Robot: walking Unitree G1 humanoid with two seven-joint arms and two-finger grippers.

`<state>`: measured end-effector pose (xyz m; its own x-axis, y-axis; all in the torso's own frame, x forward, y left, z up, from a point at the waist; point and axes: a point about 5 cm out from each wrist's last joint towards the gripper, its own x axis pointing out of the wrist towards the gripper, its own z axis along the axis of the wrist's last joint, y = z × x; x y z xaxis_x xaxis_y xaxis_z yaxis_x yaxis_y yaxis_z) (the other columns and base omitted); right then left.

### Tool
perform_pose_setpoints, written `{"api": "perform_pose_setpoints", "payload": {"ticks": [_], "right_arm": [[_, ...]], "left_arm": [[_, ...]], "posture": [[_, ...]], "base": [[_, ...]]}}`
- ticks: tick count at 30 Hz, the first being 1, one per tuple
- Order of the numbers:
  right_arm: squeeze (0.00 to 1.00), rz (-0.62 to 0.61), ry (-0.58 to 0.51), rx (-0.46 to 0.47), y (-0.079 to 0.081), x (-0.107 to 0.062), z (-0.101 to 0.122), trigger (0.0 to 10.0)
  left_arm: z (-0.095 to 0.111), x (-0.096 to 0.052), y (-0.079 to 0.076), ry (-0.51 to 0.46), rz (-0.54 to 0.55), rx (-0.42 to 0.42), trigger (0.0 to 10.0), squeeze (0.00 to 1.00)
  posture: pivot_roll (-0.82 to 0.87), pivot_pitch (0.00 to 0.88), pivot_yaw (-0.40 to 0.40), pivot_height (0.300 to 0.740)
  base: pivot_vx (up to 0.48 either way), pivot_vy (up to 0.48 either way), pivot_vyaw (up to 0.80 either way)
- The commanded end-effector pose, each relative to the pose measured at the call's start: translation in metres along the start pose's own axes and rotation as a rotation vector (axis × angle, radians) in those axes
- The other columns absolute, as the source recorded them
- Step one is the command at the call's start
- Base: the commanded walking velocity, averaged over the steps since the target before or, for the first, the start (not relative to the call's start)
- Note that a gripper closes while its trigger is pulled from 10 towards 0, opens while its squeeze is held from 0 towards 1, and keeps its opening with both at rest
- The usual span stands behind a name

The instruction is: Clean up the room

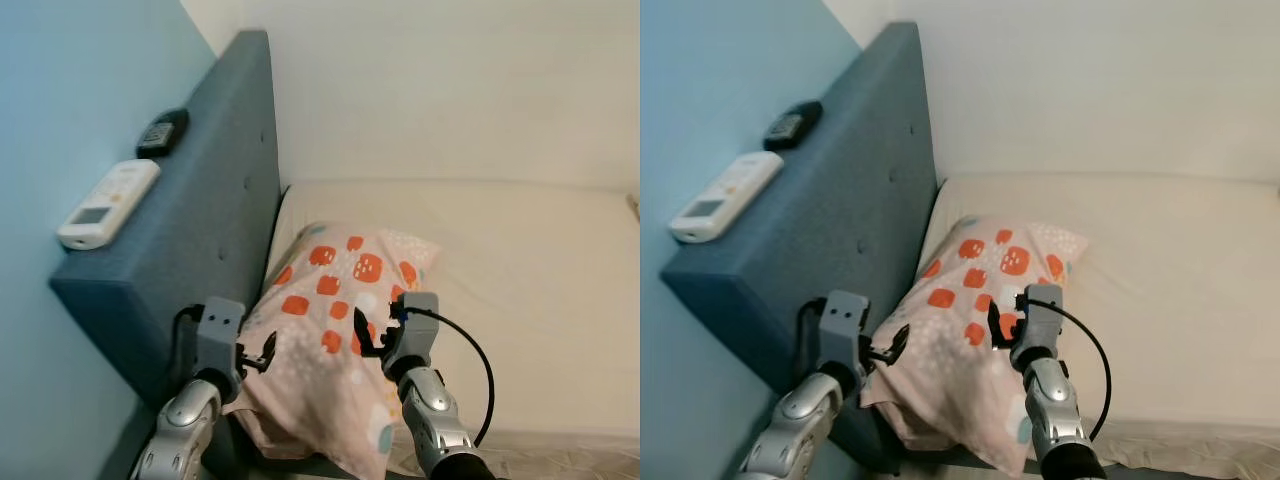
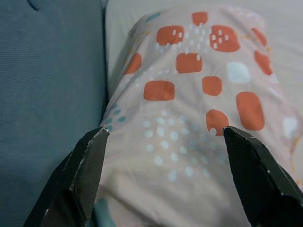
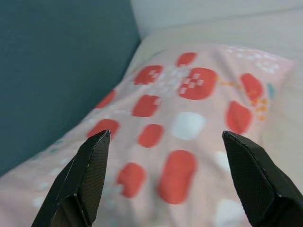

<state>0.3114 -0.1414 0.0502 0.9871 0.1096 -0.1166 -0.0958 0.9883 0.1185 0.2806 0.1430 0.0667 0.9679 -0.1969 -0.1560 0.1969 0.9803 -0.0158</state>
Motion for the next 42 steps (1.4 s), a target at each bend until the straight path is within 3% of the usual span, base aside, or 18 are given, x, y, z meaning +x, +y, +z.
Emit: {"api": "perform_pose_setpoints", "payload": {"ticks": [1,9,18,33,42], "right_arm": [[0.00,-0.011,0.011,0.012,-0.0020,-0.0024,-0.0037,10.0],[0.00,-0.012,0.013,0.011,-0.0029,-0.0024,-0.0037,10.0],[0.00,-0.011,0.015,0.013,-0.0037,-0.0025,-0.0038,10.0],[0.00,-0.011,0.014,0.020,-0.0051,-0.0011,-0.0020,10.0],[0.00,0.018,0.019,-0.029,-0.0020,0.0011,-0.0002,10.0]], "left_arm": [[-0.0044,-0.0016,0.0032,0.027,0.013,0.001,10.0,0.00],[-0.0053,-0.0017,0.0045,0.042,0.023,0.004,10.0,0.00],[-0.0065,0.0002,0.0040,0.067,0.011,0.007,10.0,0.00],[-0.0019,0.0013,0.0061,0.041,0.065,0.007,10.0,0.00],[-0.0043,-0.0010,0.0076,0.060,0.084,-0.003,10.0,0.00]], "posture": [[0.05,0.117,0.007,0.730],[0.05,0.120,0.005,0.730],[0.05,0.125,0.003,0.730],[0.05,0.135,-0.004,0.730],[0.05,0.139,-0.007,0.730]], "base": [[0.000,-0.337,0.00],[0.000,-0.334,0.00],[0.000,0.265,0.00],[0.000,0.000,0.00],[0.000,0.000,0.22]]}}
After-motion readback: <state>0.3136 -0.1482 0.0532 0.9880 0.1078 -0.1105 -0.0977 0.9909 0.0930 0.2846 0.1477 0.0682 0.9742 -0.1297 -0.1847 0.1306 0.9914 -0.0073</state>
